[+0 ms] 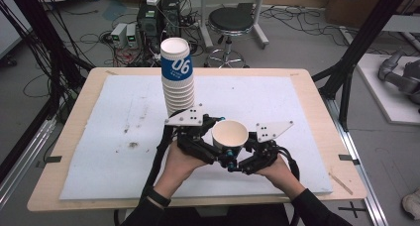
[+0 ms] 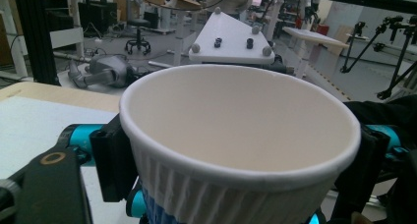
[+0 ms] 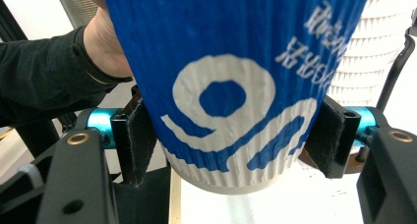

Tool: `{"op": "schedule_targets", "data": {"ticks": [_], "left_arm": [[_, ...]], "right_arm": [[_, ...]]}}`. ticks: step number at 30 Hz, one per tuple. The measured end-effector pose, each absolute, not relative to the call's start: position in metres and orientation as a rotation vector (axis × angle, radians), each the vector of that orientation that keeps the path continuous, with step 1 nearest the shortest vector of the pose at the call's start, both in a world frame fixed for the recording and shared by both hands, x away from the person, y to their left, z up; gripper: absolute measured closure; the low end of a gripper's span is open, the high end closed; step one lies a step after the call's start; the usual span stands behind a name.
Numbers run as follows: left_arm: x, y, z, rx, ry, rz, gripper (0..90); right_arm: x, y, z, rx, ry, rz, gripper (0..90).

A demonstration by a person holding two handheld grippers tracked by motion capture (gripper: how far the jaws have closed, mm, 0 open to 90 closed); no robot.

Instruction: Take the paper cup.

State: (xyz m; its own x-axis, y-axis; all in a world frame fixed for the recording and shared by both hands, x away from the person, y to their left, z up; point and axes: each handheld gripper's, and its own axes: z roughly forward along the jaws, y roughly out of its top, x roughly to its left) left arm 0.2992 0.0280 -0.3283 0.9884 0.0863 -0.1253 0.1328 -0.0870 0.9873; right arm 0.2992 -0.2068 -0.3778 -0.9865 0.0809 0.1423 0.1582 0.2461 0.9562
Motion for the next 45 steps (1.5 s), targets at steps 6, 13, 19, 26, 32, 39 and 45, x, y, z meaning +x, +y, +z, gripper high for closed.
{"op": "schedule_targets", "data": {"ticks": [6,13,19,26,32,39,45], "left_arm": [[0.299,0.029,-0.329,1.663,0.15,-0.038,22.6],[0.299,0.027,-0.331,1.659,0.144,-0.031,23.1],[0.298,0.026,-0.333,1.647,0.139,-0.023,23.4],[0.298,0.025,-0.335,1.64,0.134,-0.03,23.6],[0.299,0.025,-0.336,1.626,0.138,-0.038,23.7],[0.298,0.023,-0.336,1.616,0.144,-0.041,18.9],[0.297,0.028,-0.331,1.624,0.139,-0.042,15.4]], "right_arm": [[0.298,-0.207,-0.378,-0.243,-2.418,-1.897,25.3],[0.299,-0.214,-0.37,-0.28,-2.33,-1.966,20.5],[0.299,-0.215,-0.367,-0.276,-2.294,-1.988,20.4],[0.298,-0.213,-0.366,-0.283,-2.298,-1.976,20.5],[0.298,-0.213,-0.366,-0.268,-2.295,-1.979,25.3],[0.299,-0.213,-0.366,-0.256,-2.3,-1.99,25.6],[0.299,-0.215,-0.365,-0.244,-2.315,-1.983,25.6]]}}
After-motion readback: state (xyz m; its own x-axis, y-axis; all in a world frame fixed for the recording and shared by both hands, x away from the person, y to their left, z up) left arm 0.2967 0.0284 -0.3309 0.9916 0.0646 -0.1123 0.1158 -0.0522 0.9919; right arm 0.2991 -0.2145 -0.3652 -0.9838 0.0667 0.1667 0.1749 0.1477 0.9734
